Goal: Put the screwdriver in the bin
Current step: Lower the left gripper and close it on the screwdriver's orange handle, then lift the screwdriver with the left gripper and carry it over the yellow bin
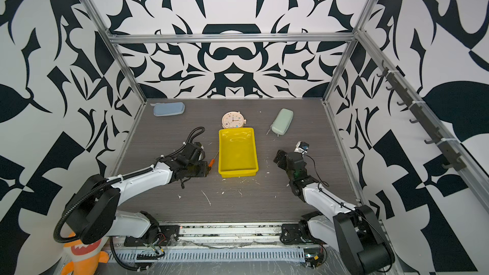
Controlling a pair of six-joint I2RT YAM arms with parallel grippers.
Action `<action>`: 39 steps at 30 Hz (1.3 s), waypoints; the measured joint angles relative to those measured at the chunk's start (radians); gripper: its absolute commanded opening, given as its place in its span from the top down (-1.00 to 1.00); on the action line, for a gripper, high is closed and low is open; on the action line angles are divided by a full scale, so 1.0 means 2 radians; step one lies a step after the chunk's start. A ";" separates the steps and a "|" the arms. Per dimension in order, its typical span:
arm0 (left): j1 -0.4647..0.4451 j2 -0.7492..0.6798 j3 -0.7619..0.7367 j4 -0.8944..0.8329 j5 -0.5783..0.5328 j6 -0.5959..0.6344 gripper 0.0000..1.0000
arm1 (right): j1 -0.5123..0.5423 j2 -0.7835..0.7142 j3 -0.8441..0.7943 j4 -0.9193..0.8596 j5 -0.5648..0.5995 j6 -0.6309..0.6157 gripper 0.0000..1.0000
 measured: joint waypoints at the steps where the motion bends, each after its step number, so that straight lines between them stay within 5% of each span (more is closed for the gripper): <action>1: 0.000 0.001 0.000 0.000 0.000 0.000 0.14 | 0.000 0.000 0.000 0.000 0.000 0.000 -0.90; 21: 0.000 0.063 0.019 0.024 0.002 0.001 0.27 | 0.000 0.025 0.012 0.000 -0.008 -0.001 -0.87; 30: -0.008 0.079 0.026 0.046 -0.006 -0.007 0.64 | 0.000 0.032 0.018 -0.001 -0.012 -0.001 -0.86; 39: -0.012 -0.019 -0.030 0.009 -0.036 -0.034 0.71 | 0.000 0.018 0.018 -0.001 -0.013 0.001 -0.85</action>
